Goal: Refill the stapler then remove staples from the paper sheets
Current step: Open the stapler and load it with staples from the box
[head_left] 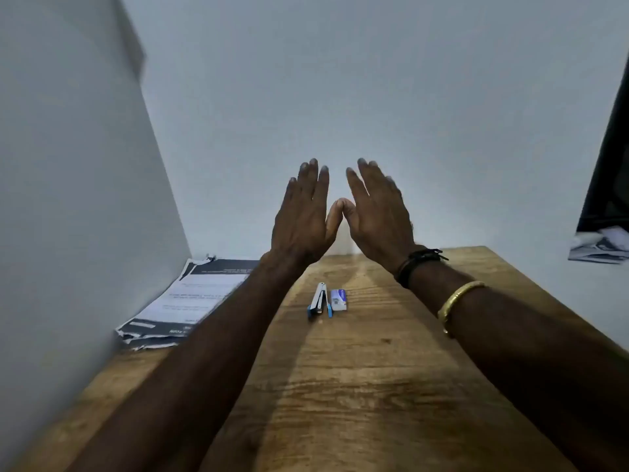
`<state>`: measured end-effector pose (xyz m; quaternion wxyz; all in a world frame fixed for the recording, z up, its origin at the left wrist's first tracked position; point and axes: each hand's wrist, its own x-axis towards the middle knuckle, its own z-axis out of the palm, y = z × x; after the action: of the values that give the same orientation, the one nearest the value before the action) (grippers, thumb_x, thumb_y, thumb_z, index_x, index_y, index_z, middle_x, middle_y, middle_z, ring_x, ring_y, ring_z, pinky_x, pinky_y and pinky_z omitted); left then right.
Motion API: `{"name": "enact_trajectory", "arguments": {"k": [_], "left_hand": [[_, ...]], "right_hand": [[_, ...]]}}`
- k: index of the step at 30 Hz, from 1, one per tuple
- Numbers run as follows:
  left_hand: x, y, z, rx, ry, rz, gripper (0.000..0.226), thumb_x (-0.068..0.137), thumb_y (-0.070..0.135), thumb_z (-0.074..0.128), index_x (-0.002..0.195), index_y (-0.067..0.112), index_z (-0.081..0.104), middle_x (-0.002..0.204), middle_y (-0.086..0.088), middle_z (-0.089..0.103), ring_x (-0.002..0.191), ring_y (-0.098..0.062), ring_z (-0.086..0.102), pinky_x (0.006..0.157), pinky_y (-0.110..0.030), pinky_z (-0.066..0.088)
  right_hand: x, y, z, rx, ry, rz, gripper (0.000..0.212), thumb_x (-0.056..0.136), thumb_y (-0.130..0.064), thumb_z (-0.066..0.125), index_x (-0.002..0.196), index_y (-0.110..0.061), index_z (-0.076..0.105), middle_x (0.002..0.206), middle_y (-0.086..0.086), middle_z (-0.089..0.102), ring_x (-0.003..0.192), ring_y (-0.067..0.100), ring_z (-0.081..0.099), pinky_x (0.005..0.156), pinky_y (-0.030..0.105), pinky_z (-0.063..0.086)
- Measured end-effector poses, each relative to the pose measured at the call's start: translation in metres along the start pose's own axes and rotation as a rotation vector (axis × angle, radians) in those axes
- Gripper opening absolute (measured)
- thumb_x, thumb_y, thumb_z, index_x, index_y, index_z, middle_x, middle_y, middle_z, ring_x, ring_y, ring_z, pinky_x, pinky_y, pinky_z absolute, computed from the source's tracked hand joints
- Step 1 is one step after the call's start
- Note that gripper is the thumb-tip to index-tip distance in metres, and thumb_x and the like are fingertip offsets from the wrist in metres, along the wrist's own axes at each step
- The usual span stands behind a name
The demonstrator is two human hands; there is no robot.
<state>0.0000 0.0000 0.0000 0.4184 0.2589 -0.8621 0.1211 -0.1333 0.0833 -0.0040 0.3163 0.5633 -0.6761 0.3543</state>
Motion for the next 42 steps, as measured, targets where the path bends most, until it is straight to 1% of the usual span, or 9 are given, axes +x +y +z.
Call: {"name": "enact_trajectory", "arguments": {"k": [2, 5, 11, 14, 17, 23, 28, 35, 42], "left_hand": [[-0.009, -0.005, 0.0, -0.011, -0.078, -0.06, 0.05, 0.105, 0.047, 0.037, 0.14, 0.019, 0.059, 0.148, -0.007, 0.057, 0.141, -0.027, 0.05, 0.106, -0.04, 0.044], [-0.034, -0.012, 0.003, 0.007, -0.206, -0.124, 0.044, 0.102, 0.052, 0.04, 0.094, 0.025, 0.073, 0.095, 0.002, 0.076, 0.095, -0.026, 0.069, 0.068, -0.032, 0.044], [-0.074, -0.025, 0.01, -0.091, -0.619, -0.203, 0.031, 0.087, 0.048, 0.058, 0.106, 0.031, 0.075, 0.102, 0.002, 0.078, 0.099, -0.02, 0.071, 0.084, -0.04, 0.058], [-0.09, -0.027, 0.015, -0.169, -0.727, -0.294, 0.045, 0.071, 0.053, 0.065, 0.115, 0.041, 0.068, 0.094, 0.01, 0.07, 0.094, -0.017, 0.067, 0.082, -0.033, 0.055], [-0.094, -0.034, 0.022, -0.283, -0.694, -0.285, 0.039, 0.076, 0.042, 0.075, 0.114, 0.037, 0.071, 0.088, 0.01, 0.068, 0.09, -0.017, 0.065, 0.075, -0.027, 0.047], [-0.096, -0.041, 0.03, -0.429, -0.514, -0.308, 0.025, 0.087, 0.018, 0.072, 0.11, 0.022, 0.079, 0.1, -0.005, 0.079, 0.096, -0.021, 0.071, 0.088, -0.037, 0.055], [-0.096, -0.038, 0.043, -0.592, -0.264, -0.48, 0.02, 0.088, 0.022, 0.07, 0.102, 0.009, 0.076, 0.086, -0.011, 0.078, 0.082, -0.028, 0.074, 0.081, -0.047, 0.059], [-0.081, -0.033, 0.046, -0.782, -0.082, -0.531, 0.023, 0.09, 0.032, 0.075, 0.101, 0.012, 0.077, 0.082, -0.006, 0.079, 0.078, -0.022, 0.078, 0.079, -0.05, 0.063], [-0.084, -0.037, 0.05, -0.898, -0.105, -0.513, 0.021, 0.094, 0.008, 0.069, 0.112, -0.001, 0.071, 0.094, -0.015, 0.077, 0.096, -0.032, 0.075, 0.091, -0.051, 0.06]], "right_hand": [[-0.005, -0.002, 0.006, 0.105, -0.115, 0.0, 0.037, 0.105, -0.028, 0.049, 0.134, -0.011, 0.064, 0.143, 0.014, 0.06, 0.136, 0.033, 0.05, 0.111, 0.045, 0.04], [-0.023, -0.011, 0.015, 0.194, -0.333, 0.039, 0.024, 0.099, -0.025, 0.056, 0.108, -0.015, 0.075, 0.111, 0.006, 0.072, 0.107, 0.029, 0.063, 0.091, 0.046, 0.049], [-0.052, -0.019, 0.035, 0.226, -0.587, 0.105, 0.016, 0.094, -0.027, 0.066, 0.1, -0.021, 0.08, 0.103, 0.0, 0.077, 0.097, 0.023, 0.068, 0.085, 0.041, 0.055], [-0.065, -0.02, 0.045, 0.266, -0.601, 0.16, 0.013, 0.09, -0.026, 0.068, 0.093, -0.023, 0.08, 0.096, -0.003, 0.076, 0.092, 0.02, 0.068, 0.08, 0.039, 0.056], [-0.071, -0.019, 0.054, 0.288, -0.597, 0.183, 0.014, 0.089, -0.026, 0.066, 0.092, -0.023, 0.08, 0.093, -0.003, 0.075, 0.09, 0.019, 0.067, 0.078, 0.039, 0.056], [-0.074, -0.015, 0.064, 0.321, -0.611, 0.18, 0.023, 0.091, -0.02, 0.058, 0.097, -0.024, 0.08, 0.091, -0.002, 0.076, 0.089, 0.021, 0.068, 0.077, 0.038, 0.056], [-0.073, -0.016, 0.068, 0.374, -0.477, 0.155, 0.019, 0.089, -0.027, 0.067, 0.106, -0.025, 0.076, 0.102, 0.002, 0.07, 0.095, 0.02, 0.064, 0.081, 0.04, 0.054], [-0.066, -0.014, 0.072, 0.502, -0.279, 0.144, 0.007, 0.092, -0.031, 0.067, 0.096, -0.026, 0.065, 0.089, -0.002, 0.071, 0.087, 0.019, 0.066, 0.076, 0.044, 0.056], [-0.064, -0.01, 0.073, 0.652, -0.285, 0.188, 0.016, 0.092, -0.036, 0.072, 0.101, -0.026, 0.064, 0.078, -0.008, 0.07, 0.071, 0.007, 0.069, 0.067, 0.038, 0.059]]}}
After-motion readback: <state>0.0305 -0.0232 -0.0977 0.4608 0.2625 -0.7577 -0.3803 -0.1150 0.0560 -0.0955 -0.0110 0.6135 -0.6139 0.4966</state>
